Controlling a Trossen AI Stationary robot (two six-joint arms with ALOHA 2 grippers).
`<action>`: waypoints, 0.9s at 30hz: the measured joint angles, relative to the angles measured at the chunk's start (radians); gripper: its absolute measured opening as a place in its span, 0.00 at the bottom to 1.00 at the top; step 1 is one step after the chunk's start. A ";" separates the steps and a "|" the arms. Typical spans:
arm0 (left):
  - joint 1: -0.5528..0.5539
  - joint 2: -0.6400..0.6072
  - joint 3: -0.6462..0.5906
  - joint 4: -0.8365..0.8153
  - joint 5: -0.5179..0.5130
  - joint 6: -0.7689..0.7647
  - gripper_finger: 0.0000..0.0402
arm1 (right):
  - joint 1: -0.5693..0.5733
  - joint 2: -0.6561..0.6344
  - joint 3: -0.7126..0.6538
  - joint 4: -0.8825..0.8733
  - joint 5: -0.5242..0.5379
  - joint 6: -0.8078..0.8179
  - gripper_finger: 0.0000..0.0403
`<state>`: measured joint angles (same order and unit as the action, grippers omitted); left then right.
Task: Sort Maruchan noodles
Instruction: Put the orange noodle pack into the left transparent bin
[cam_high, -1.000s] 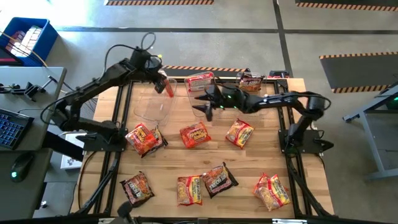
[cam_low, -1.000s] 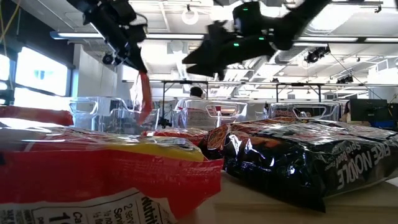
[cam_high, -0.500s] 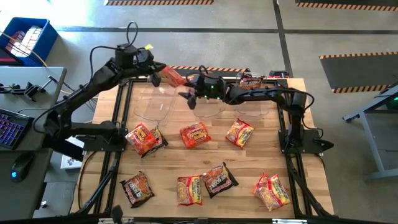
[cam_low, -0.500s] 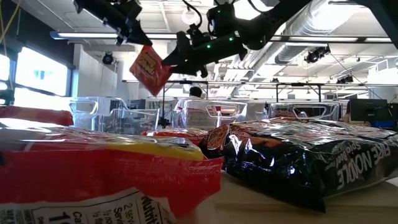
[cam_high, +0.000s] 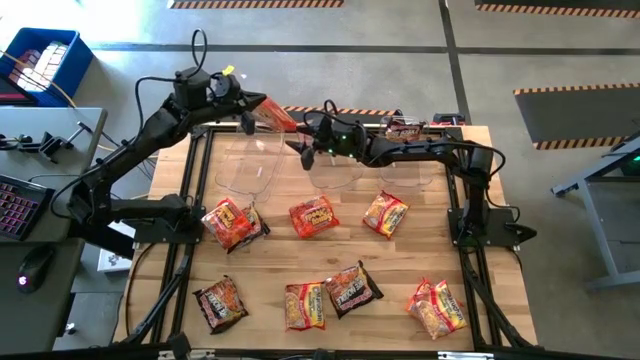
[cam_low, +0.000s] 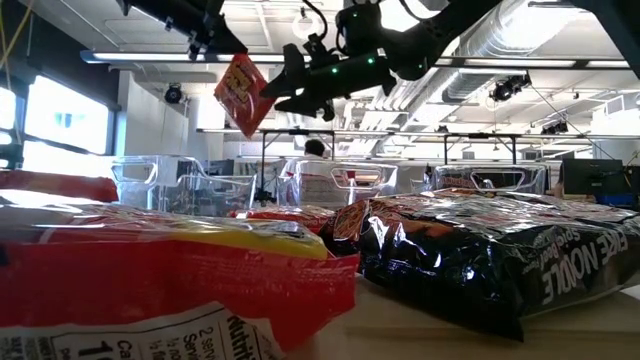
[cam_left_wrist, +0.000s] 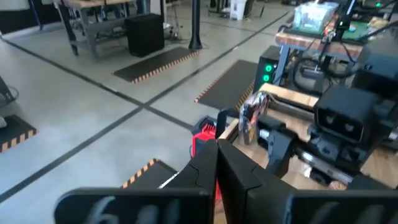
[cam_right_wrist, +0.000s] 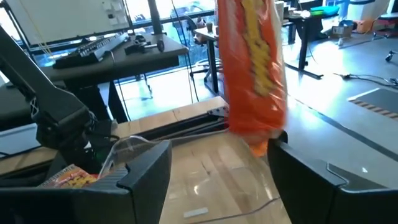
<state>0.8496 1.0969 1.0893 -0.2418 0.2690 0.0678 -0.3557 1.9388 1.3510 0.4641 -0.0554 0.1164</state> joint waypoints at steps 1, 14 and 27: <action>0.000 0.000 0.000 0.006 0.000 -0.004 0.00 | 0.000 0.000 0.000 -0.008 0.002 0.002 0.62; 0.000 0.000 0.000 0.056 0.044 -0.038 0.00 | -0.003 -0.001 0.000 0.130 0.008 -0.021 0.62; 0.000 0.000 0.000 0.197 0.105 -0.106 0.00 | -0.005 -0.001 0.000 0.247 -0.023 -0.083 0.62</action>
<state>0.8494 1.0973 1.0897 -0.0450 0.3738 -0.0378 -0.3603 1.9377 1.3510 0.7108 -0.0788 0.0330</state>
